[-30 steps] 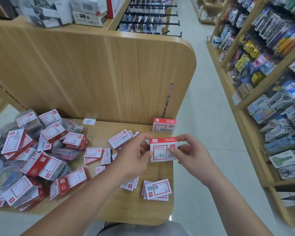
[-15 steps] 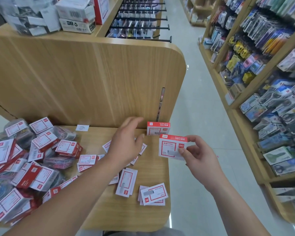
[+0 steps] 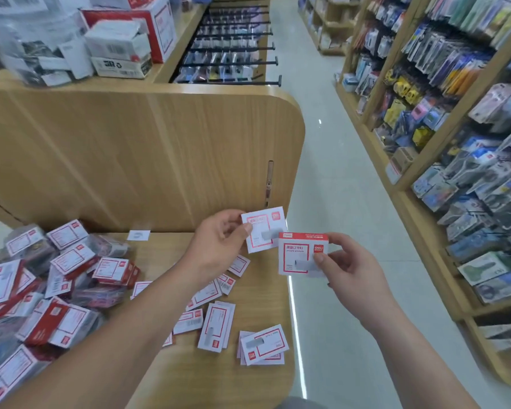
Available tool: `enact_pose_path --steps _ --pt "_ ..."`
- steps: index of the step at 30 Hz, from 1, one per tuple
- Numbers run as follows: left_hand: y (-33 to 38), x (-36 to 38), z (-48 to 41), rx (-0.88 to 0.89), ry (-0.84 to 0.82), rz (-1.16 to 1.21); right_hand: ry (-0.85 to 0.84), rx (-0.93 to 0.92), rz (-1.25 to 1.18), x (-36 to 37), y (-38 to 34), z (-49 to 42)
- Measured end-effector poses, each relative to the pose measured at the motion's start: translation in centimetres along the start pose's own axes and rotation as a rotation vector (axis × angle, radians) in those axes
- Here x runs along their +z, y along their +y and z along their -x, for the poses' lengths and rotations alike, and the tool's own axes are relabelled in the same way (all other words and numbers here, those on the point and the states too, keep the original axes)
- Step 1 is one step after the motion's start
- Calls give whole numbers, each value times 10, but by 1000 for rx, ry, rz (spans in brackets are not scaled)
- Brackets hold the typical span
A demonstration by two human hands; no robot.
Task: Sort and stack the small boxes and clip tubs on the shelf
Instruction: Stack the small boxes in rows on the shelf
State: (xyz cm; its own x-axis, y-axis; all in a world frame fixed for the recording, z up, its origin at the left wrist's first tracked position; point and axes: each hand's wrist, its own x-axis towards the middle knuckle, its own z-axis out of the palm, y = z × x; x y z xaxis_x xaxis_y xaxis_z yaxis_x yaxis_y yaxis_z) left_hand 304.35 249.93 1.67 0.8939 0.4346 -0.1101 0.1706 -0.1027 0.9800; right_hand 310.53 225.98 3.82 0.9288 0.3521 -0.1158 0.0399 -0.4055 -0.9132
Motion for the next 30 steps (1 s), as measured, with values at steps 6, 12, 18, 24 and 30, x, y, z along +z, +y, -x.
enact_pose_path --steps 6,12,18,24,30 --pt "6 -16 15 11 23 -4 -48 -62 16 11 -7 0" --pt "5 -32 22 12 43 -13 4 -44 14 18 -3 -2" --pt "0 -44 35 70 -52 -136 70 43 8 40 10 -35" --pt "-15 -22 24 54 -72 -164 -50 77 -102 62 6 -59" --pt "-30 1 5 92 19 -185 -52 138 -179 57 16 -53"
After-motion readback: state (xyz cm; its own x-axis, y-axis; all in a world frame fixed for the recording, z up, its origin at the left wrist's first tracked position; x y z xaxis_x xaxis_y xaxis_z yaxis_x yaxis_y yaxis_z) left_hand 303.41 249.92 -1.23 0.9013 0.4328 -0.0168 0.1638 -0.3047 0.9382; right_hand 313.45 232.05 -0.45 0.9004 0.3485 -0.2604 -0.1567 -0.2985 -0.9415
